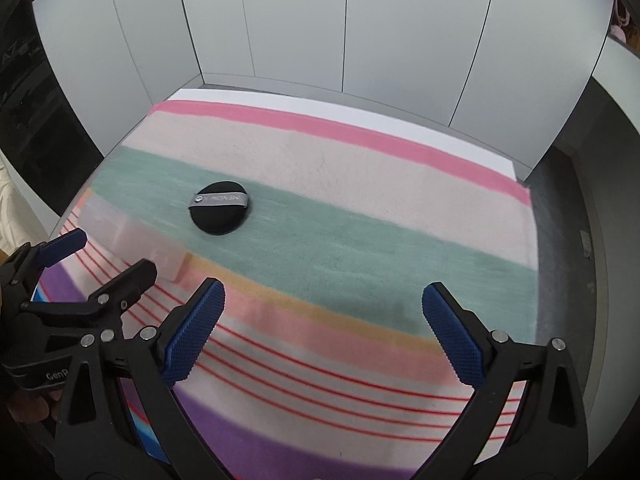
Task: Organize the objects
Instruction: 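Grasp the clear plastic container with the left tool while the right tool grasps the black round puff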
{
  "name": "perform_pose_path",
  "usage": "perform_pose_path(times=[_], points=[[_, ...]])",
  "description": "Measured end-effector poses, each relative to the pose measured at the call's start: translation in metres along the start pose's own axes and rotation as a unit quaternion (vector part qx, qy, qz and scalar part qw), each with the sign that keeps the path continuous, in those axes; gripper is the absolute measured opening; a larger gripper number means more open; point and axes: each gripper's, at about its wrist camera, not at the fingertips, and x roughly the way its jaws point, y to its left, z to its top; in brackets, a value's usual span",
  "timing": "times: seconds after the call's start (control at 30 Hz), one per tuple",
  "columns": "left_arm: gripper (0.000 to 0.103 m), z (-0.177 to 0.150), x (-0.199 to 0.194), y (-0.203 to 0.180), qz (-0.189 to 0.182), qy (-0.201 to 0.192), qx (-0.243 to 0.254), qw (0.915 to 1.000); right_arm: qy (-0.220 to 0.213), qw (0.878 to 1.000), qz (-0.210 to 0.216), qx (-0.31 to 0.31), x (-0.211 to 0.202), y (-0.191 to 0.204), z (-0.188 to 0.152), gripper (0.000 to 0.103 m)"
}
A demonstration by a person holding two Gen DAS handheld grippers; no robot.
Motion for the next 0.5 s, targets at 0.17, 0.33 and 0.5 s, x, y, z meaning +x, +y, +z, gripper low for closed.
perform_pose_path(times=[0.17,0.33,0.5], points=[[0.084,0.003,0.011,0.005,-0.021,-0.007,0.001,0.9998,0.005,1.0,0.005,-0.011,0.018,0.008,0.002,0.101],[0.083,0.008,0.011,0.026,0.005,-0.017,-0.001,0.9998,0.003,1.0,0.02,-0.007,0.037,0.026,0.007,0.1],[0.083,0.012,0.013,0.049,0.029,-0.02,0.006,0.9993,0.006,0.999,0.035,-0.018,0.062,0.052,0.015,0.099]])
